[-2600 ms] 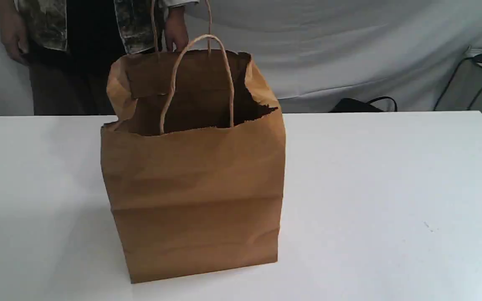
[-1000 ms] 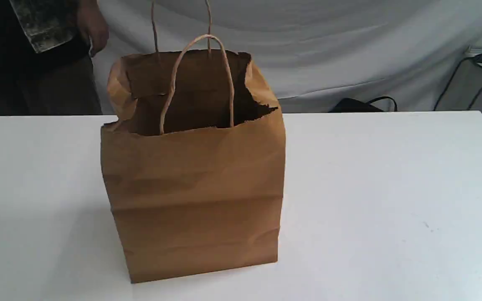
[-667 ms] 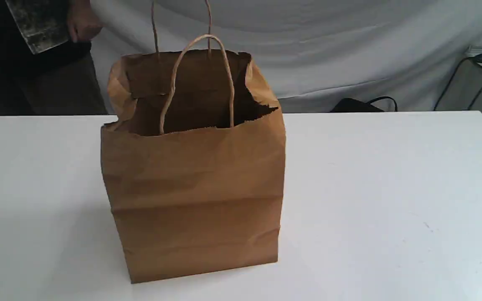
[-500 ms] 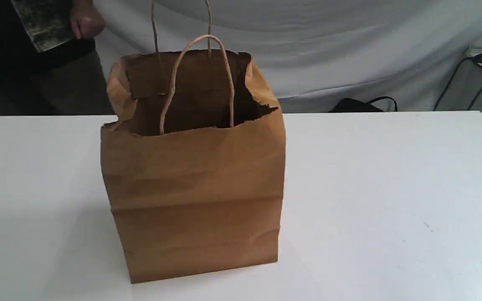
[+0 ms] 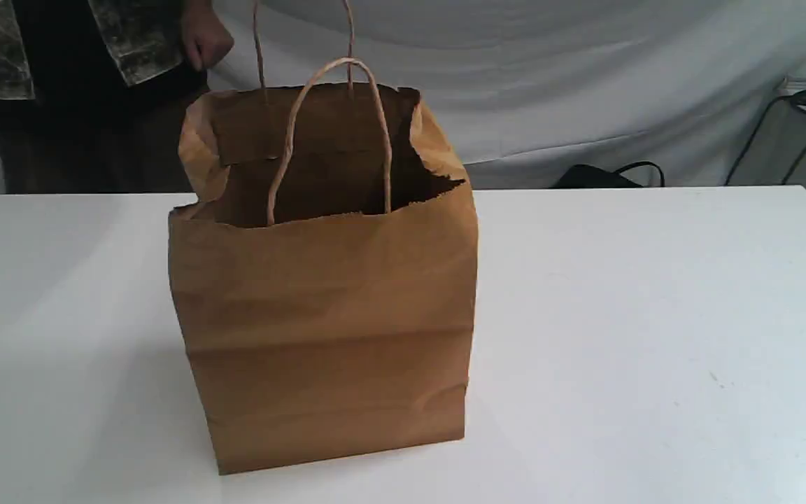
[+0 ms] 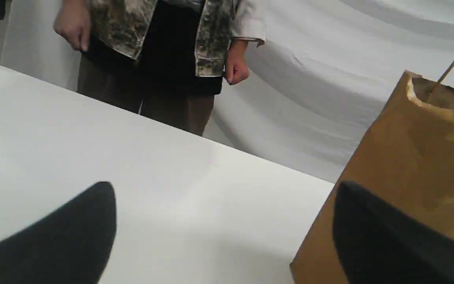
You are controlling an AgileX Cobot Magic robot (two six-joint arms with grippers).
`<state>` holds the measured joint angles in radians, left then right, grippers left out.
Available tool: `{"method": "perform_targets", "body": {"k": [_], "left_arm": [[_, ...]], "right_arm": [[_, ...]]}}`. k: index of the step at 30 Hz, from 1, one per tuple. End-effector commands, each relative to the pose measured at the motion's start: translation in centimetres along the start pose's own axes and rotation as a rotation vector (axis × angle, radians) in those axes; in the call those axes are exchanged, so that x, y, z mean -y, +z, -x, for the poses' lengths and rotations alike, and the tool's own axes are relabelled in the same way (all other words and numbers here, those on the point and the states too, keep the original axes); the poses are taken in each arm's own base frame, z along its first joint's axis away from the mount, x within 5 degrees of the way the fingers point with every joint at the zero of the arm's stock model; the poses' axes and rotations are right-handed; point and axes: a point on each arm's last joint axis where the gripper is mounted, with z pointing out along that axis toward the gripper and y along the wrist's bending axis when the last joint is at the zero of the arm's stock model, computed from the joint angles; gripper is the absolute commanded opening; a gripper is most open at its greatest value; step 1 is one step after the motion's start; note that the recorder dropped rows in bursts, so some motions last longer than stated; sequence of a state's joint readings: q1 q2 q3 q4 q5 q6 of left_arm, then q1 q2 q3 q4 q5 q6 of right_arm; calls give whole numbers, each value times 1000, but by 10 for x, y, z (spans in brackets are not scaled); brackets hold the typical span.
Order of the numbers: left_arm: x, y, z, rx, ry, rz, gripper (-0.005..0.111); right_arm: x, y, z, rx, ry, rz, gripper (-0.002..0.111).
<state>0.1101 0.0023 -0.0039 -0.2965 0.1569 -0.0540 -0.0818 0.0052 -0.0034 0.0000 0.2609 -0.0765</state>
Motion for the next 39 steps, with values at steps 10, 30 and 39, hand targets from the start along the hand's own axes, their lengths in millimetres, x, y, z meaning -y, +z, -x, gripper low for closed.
{"method": "perform_targets", "body": {"k": [10,30,39], "left_arm": [[-1,0,-7,-67,73,8,0],[-8,-1,-8,-78,256,111,0],[-1,-1,-10,-101,272,-33,0]], "right_arm": [[0,0,-1,-4,-10,-2,71],[0,0,-1,-4,-10,-2,71],[0,0,-1,-4,-10,-2,71]]}}
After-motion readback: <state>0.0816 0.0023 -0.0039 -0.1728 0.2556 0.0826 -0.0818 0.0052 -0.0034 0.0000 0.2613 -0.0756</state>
